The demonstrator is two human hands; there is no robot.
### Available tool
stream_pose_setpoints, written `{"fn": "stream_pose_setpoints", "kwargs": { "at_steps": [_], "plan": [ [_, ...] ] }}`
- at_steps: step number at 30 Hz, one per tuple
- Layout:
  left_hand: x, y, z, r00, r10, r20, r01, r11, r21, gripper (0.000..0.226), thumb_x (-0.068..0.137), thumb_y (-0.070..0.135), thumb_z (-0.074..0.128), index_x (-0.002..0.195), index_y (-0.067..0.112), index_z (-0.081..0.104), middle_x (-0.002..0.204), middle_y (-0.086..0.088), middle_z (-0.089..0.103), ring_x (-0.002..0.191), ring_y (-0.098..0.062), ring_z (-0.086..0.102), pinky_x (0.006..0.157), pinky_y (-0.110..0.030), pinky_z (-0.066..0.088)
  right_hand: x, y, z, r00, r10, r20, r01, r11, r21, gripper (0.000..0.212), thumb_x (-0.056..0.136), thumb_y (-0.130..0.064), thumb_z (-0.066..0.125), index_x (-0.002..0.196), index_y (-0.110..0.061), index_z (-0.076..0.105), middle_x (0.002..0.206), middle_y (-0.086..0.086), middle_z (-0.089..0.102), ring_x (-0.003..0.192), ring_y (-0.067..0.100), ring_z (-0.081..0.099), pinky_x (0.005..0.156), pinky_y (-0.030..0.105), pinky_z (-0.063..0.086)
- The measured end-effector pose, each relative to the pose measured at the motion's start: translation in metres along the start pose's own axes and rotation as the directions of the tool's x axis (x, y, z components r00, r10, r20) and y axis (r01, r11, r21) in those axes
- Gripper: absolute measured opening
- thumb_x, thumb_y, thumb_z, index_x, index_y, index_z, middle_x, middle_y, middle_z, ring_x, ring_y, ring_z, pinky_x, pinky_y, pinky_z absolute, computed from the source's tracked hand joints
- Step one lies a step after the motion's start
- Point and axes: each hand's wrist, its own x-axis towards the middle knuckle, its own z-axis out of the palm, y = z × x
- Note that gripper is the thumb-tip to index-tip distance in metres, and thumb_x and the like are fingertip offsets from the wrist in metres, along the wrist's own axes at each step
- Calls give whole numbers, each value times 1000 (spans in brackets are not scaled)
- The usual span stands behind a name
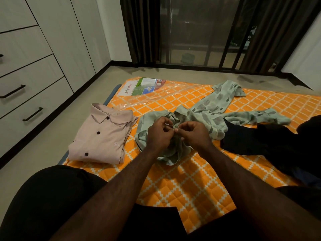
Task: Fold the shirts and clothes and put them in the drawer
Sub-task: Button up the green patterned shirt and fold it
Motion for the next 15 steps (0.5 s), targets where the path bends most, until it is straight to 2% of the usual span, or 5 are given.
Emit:
{"fn": "stream_pose_setpoints", "kwargs": {
  "at_steps": [3,7,9,11,15],
  "plan": [
    [1,1,-4,999,25,48,-25,1000,11,37,84,10,76,117,24,63,77,4,72,70,-9,70,67,-44,61,1,-3,-4,999,23,31,-24,1000,8,15,86,-17,83,95,-6,76,80,10,74,60,16,67,52,26,52],
    [1,4,-11,962,135,238,-153,986,61,76,89,5,70,151,39,41,71,0,68,62,-13,65,57,-29,56,2,-2,-8,999,-32,41,35,996,-78,11,86,-12,81,95,-8,79,76,8,75,56,18,68,53,32,57],
    [0,9,-12,937,149,315,-186,979,89,70,89,-2,64,148,35,49,82,-2,71,65,-10,63,58,-24,52,3,0,-10,989,-141,51,149,964,-219,10,85,-11,80,95,-14,82,73,3,76,53,13,68,52,34,58],
    [-1,11,-9,933,142,332,-204,966,160,52,88,-4,61,132,24,65,101,-3,74,80,-9,65,71,-26,53,3,1,-10,963,-252,91,268,898,-349,15,83,-11,80,96,-19,82,73,-1,76,53,5,66,52,32,59],
    [-2,14,-4,964,80,253,-146,956,254,27,85,-2,59,104,7,76,96,-11,75,88,-25,66,80,-40,54,-1,-6,-7,878,-445,176,471,738,-483,19,82,-11,80,99,-20,82,78,0,77,59,1,62,53,9,39]
  ]
}}
